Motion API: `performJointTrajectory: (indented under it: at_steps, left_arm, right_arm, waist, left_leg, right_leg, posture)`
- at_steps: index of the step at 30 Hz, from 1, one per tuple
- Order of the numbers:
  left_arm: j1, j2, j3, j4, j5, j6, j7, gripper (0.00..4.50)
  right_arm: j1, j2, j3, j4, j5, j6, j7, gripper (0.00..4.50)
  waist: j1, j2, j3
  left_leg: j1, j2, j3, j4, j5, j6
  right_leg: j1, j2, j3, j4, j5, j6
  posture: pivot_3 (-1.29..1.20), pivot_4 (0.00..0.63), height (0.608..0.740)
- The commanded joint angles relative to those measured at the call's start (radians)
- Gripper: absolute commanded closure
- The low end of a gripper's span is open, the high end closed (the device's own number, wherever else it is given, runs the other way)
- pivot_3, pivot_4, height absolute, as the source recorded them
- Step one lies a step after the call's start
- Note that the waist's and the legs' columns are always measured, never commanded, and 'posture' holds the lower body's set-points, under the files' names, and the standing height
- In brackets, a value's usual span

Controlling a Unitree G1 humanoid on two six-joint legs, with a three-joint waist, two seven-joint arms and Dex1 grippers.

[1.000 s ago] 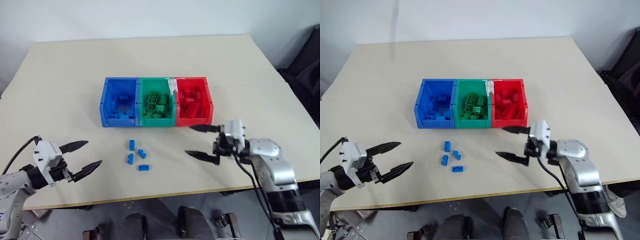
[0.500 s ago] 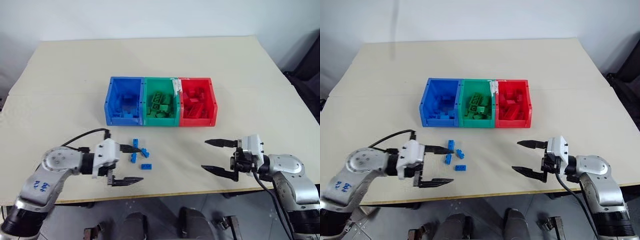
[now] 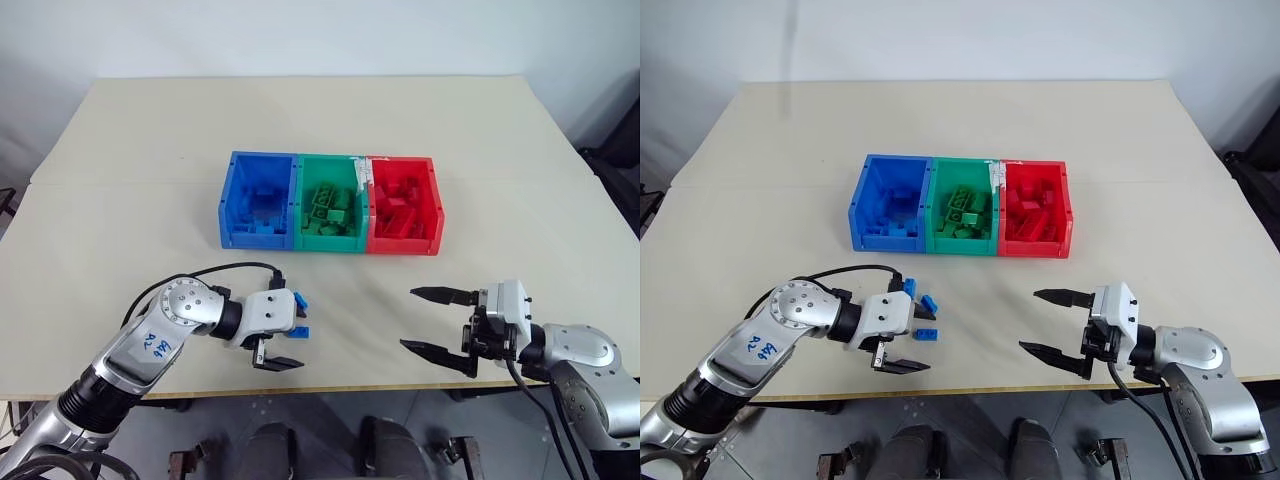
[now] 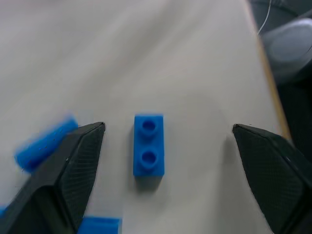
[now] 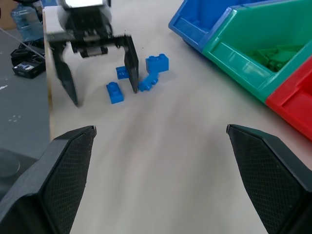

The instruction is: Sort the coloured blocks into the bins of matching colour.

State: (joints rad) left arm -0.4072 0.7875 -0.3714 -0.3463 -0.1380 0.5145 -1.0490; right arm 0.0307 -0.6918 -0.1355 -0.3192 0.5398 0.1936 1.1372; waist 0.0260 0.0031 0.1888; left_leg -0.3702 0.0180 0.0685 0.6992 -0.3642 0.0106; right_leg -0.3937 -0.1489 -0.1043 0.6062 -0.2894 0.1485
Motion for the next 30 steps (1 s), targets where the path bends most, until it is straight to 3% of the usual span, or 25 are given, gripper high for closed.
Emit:
performJointTrajectory:
  at_steps: [1,7,10,14,19,24,30]
  left_arm:
    - [0.001,0.018,-0.037,0.001,0.049,0.020,-0.009,1.46]
    - [0.015,0.003,-0.039,0.003,0.043,0.040,-0.009,3.32]
    - [0.020,-0.005,-0.026,-0.015,0.017,0.068,-0.012,4.04]
    - [0.018,-0.030,0.033,-0.044,-0.039,0.092,-0.001,4.04]
    - [-0.024,-0.132,0.275,-0.032,-0.186,0.127,0.091,4.04]
    - [-0.093,-0.138,0.450,0.112,-0.212,0.215,0.219,4.04]
    - [-0.260,-0.261,0.511,0.364,-0.169,0.036,0.366,4.04]
  right_arm:
    - [0.019,-0.023,-0.036,-0.049,0.024,0.003,-0.001,0.00]
    - [0.034,-0.046,-0.034,-0.059,0.026,0.001,0.019,0.00]
    - [0.035,-0.051,-0.034,-0.055,0.028,-0.004,0.026,0.00]
    - [0.034,-0.030,-0.054,-0.050,0.060,-0.018,0.030,0.00]
    - [0.038,0.007,-0.106,-0.071,0.099,-0.036,-0.008,0.00]
    - [0.020,0.077,-0.121,-0.117,0.133,-0.024,-0.120,0.00]
    - [-0.042,0.112,-0.115,-0.117,0.088,-0.055,-0.209,0.00]
  waist:
    - [0.000,0.000,0.000]
    - [-0.001,0.000,0.000]
    - [-0.001,0.000,0.000]
    - [-0.001,0.000,0.000]
    - [0.002,0.000,0.000]
    - [-0.003,0.000,0.000]
    - [0.006,-0.002,0.000]
  left_leg:
    - [0.000,0.000,0.000,0.000,0.000,0.000]
    - [0.001,0.000,0.000,0.000,0.000,0.000]
    - [0.001,0.000,0.000,0.000,0.000,0.000]
    - [0.001,0.000,0.000,0.000,0.000,0.000]
    - [-0.001,0.000,-0.002,0.003,0.000,0.000]
    - [0.001,0.000,-0.003,0.002,0.001,-0.001]
    - [0.000,-0.001,-0.003,0.004,0.002,0.000]
  right_leg:
    - [0.000,0.000,0.000,0.000,0.000,0.000]
    - [0.001,0.000,0.000,0.000,0.000,0.000]
    - [0.001,0.000,0.000,0.000,0.000,0.000]
    - [0.001,0.000,0.000,0.000,0.000,0.000]
    - [0.001,0.000,-0.001,0.001,0.000,0.000]
    - [0.001,0.000,0.000,0.002,0.000,0.000]
    - [0.002,-0.001,-0.001,0.002,0.001,0.001]
  posture:
    - [0.00,0.150,0.740]
    - [0.00,0.150,0.740]
    - [0.00,0.150,0.740]
    - [0.00,0.150,0.740]
    - [0.00,0.150,0.740]
    - [0.00,0.150,0.740]
    - [0.00,0.150,0.740]
